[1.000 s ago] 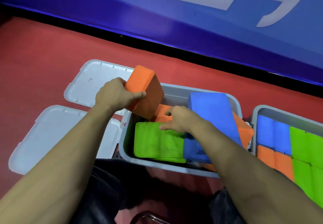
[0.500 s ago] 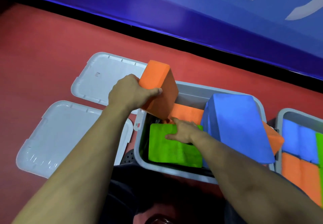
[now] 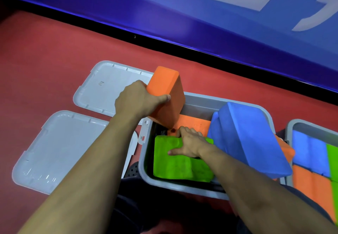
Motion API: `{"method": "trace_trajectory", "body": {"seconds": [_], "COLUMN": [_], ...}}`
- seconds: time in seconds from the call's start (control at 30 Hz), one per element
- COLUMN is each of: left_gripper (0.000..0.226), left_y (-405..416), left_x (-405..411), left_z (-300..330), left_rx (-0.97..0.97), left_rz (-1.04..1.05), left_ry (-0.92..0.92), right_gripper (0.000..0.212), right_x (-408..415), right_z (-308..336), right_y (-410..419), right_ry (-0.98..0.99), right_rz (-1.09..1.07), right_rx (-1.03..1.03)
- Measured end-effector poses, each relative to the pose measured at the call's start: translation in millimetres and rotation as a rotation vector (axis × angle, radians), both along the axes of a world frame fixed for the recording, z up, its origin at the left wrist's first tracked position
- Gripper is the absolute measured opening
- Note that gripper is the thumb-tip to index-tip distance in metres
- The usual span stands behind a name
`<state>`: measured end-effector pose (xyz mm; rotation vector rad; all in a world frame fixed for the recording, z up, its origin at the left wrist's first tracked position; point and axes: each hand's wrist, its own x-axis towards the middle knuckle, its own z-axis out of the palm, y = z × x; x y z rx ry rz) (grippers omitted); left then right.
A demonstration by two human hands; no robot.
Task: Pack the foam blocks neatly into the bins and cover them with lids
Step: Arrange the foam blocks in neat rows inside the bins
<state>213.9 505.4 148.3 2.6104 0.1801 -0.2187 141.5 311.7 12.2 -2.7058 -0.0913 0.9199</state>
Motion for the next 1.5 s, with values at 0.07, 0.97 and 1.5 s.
{"method": "trace_trajectory", "body": {"seconds": [0.07, 0.97, 1.5], "left_gripper": [0.068, 0.075, 0.076], "left_y": [0, 13, 4], "left_x": [-1, 2, 2], "left_z": [2, 0, 5], "left_rx": [0.011, -0.052, -0.036], "left_rz": [0.006, 0.095, 0.229], "left_ry": [-0.003, 0.063, 0.076], "right_gripper": [0.102, 0.102, 0.041], "right_x": [1, -7, -9], "right_z": [3, 66, 106], "right_y": [1, -71, -98], "right_ry": [-0.010, -0.136, -0.148], "right_rz": [0.030, -0.177, -0.919], "right_rx": [-0.024, 0.487, 0.684]}}
